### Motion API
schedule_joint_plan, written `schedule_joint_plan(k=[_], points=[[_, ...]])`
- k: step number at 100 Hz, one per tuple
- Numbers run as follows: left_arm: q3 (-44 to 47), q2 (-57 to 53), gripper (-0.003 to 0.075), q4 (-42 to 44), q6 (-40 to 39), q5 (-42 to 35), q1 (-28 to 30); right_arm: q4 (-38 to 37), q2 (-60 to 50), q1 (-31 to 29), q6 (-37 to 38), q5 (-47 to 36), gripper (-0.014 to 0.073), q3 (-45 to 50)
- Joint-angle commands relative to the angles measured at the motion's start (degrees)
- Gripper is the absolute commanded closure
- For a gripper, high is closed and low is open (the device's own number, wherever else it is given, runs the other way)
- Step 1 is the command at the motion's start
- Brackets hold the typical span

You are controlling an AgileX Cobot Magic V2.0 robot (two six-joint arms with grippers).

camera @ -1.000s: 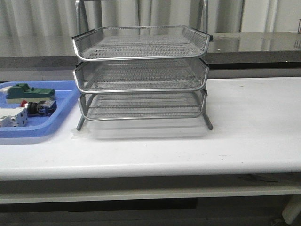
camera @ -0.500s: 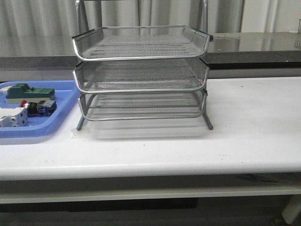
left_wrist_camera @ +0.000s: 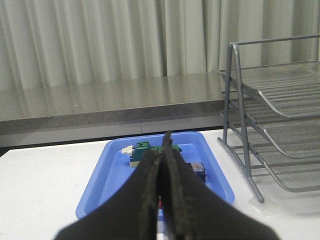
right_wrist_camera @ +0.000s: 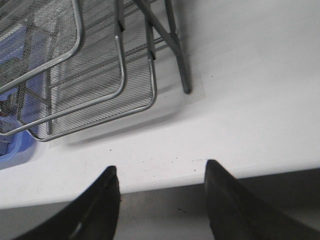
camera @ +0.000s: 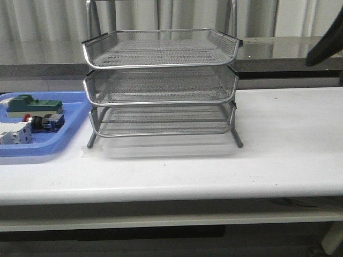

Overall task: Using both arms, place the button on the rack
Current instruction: 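Reach the right gripper to the middle wire tray's front edge and grip it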

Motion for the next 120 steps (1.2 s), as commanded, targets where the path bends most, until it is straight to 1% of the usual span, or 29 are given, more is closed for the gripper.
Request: schedule_joint_plan(k=[1, 9, 18, 50, 94, 120], points=[[1.93, -1.9, 0.0741, 0.07, -0.4, -4.68, -0.03, 5.51, 3.31, 1.98, -4.56, -4.71, 0.0188, -3.68], [1.93, -1.9, 0.0741, 0.07, -0.4, -4.68, -0.03, 8.06, 7.05, 3.49, -6.58, -5.0, 0.0188, -5.78], [1.93, -1.9, 0.0741, 0.07, -0.4, -4.68, -0.03, 9.43, 11.82, 4.42, -7.17, -5.02, 0.0188, -8.65], [1.93, -1.9, 0.0741, 0.07, -0.4, -4.68, -0.03, 12.4, 23.64, 4.49, -8.63, -3.33, 0.0188, -17.9], [1.93, -1.9, 0.0741, 0.07, -0.4, -4.68, -0.03, 13.6, 32.36, 4.49, -8.65, -0.99, 0.019, -26.81], [1.93, -1.9, 0.0741, 0.07, -0.4, -4.68, -0.03, 14.74, 35.27, 4.49, -9.31, -0.01, 0.019, -29.64]])
